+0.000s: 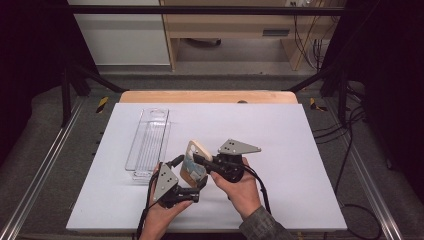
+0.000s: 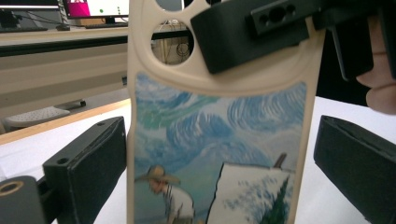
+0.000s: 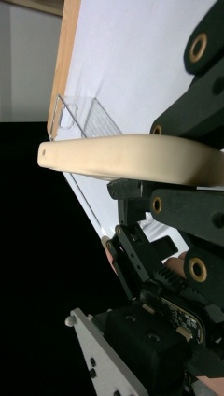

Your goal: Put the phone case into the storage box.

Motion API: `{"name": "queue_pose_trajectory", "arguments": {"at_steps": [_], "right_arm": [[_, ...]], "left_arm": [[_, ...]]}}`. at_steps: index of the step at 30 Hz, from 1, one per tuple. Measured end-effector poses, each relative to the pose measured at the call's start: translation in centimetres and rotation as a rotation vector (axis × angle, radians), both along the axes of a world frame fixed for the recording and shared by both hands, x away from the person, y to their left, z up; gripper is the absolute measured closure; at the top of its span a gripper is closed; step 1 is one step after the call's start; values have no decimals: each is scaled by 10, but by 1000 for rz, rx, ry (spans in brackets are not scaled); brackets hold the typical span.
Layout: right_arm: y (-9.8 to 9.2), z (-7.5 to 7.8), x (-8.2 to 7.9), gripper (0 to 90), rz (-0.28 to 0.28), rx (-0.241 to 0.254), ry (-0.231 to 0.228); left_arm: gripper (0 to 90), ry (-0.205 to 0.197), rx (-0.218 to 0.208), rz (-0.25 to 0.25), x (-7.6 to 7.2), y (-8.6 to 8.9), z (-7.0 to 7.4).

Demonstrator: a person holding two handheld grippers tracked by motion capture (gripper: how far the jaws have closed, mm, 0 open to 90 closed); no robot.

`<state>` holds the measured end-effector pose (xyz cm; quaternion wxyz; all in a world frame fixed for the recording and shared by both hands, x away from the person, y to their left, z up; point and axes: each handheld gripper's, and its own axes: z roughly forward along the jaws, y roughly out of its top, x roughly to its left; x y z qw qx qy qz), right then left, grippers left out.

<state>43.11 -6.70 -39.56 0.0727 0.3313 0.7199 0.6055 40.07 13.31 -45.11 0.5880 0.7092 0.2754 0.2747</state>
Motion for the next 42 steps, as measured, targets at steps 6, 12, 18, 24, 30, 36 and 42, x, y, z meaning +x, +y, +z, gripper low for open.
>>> {"name": "queue_pose_trajectory", "arguments": {"at_steps": [6,12,18,24,30,36,42], "right_arm": [[6,-2,-3,888,22,-20,-7],[10,-3,-4,888,38,-34,-7],[14,-5,-5,886,53,-63,-11],[16,-6,-5,885,57,-66,-7],[15,-7,-4,879,56,-54,3],[15,-9,-5,864,57,-45,17],[15,-9,-5,798,44,-49,20]], "left_arm": [[26,-2,-8,0,1,2,1],[26,0,-24,-9,1,4,2],[43,2,-42,-11,1,6,4],[79,4,-40,-18,1,6,4],[89,12,-28,-10,0,6,6],[99,19,-18,-9,0,6,6],[105,19,-13,-7,0,6,6]]}}
